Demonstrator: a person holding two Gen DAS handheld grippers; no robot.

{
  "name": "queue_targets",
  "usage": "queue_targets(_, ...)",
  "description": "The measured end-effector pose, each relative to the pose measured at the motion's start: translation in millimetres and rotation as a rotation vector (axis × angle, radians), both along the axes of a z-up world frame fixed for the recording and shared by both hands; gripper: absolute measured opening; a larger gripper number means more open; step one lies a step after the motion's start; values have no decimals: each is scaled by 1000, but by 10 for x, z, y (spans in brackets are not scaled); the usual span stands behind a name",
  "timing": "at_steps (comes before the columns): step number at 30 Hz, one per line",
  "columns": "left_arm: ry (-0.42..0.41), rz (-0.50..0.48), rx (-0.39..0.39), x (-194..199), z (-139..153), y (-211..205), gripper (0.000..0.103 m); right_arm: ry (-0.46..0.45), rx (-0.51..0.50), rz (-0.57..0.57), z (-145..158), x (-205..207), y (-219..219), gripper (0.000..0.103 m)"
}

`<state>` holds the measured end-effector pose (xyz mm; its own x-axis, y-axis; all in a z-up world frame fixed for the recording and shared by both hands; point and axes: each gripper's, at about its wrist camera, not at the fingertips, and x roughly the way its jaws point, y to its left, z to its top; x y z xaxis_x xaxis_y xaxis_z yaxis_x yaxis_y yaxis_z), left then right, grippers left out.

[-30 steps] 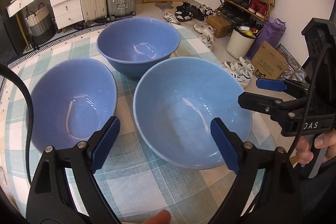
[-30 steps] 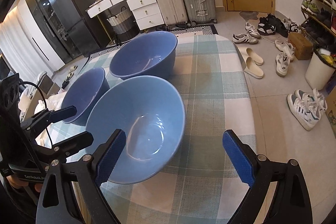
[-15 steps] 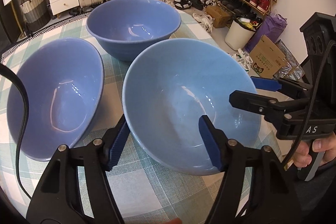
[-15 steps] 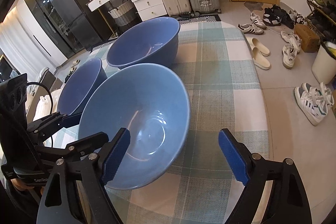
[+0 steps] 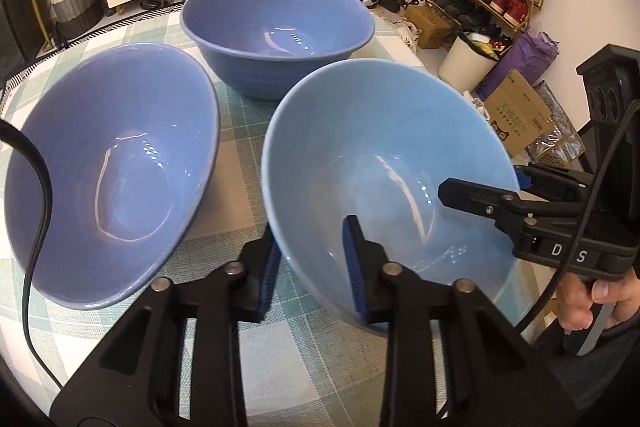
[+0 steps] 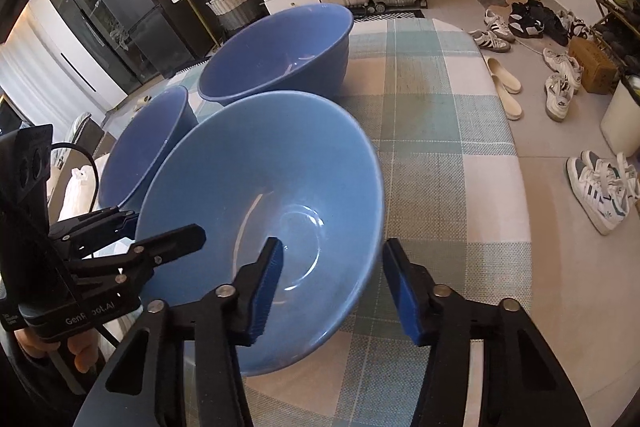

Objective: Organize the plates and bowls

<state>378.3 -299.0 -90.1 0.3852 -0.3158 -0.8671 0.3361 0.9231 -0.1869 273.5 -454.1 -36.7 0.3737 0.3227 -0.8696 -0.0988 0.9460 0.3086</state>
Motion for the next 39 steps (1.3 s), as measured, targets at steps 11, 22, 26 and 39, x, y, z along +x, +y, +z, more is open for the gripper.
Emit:
queue_targets(11,-62,-9,58,-96,-57,-62,21,-5,-14,7,-55,-16,37,35)
queue_targets(22,-67,-8,130,-80,-157,-230,17,-30,-93,8,-65,-52,121,26)
queue_targets(26,-67,-16,131,-140,-170,-250,17,-46,-103,-10,5,-81,101,25)
queue_targets(39,-139,25,81,-345,63,-90,13,-67,-115,-11,234,-160,191,25)
